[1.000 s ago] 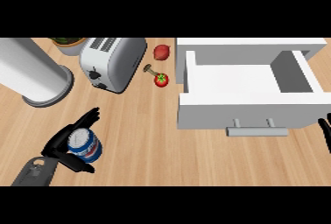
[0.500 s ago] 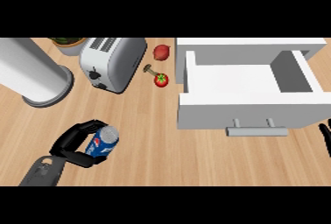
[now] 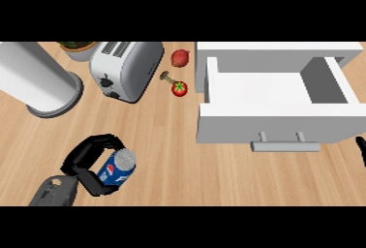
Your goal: Pick up the can, place it into the drawer and close the drawer
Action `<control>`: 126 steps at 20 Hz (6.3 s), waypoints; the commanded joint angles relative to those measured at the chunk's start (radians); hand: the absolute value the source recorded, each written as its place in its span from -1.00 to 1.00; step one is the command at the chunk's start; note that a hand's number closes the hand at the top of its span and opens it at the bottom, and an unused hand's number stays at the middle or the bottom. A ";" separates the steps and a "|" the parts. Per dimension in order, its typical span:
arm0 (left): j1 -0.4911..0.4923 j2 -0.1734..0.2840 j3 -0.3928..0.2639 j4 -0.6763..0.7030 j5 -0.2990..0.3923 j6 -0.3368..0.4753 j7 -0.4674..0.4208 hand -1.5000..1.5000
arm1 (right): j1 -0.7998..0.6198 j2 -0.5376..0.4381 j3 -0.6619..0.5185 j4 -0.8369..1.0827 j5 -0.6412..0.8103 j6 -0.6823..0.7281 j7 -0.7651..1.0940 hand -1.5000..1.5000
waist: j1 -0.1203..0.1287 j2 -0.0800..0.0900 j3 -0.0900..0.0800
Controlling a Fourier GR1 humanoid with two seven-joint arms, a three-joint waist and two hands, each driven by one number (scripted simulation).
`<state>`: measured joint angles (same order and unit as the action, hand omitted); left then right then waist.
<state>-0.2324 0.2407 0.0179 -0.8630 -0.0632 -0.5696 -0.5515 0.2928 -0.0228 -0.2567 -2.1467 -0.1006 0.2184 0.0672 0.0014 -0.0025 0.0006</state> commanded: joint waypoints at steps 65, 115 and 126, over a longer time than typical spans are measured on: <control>-1.241 -0.241 -0.345 0.304 0.376 1.123 0.694 1.00 | -0.101 0.005 0.012 0.033 0.040 -0.028 0.035 -1.00 | -0.049 0.014 0.001; -1.199 -0.241 -0.625 0.480 0.715 1.368 0.470 -1.00 | -0.185 -0.139 0.039 -0.069 0.239 0.004 -0.013 -1.00 | -0.120 0.032 0.001; -1.211 -0.241 -0.619 0.456 0.770 1.402 0.409 -1.00 | -0.270 -0.216 0.141 -0.011 0.575 -0.045 -0.088 -1.00 | -0.073 0.025 0.001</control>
<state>-1.4426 0.0002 -0.5938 -0.4077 0.6951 0.8046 -0.1247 0.0523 -0.2068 -0.1481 -2.1978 0.3544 0.1895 0.0070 -0.0792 0.0216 0.0012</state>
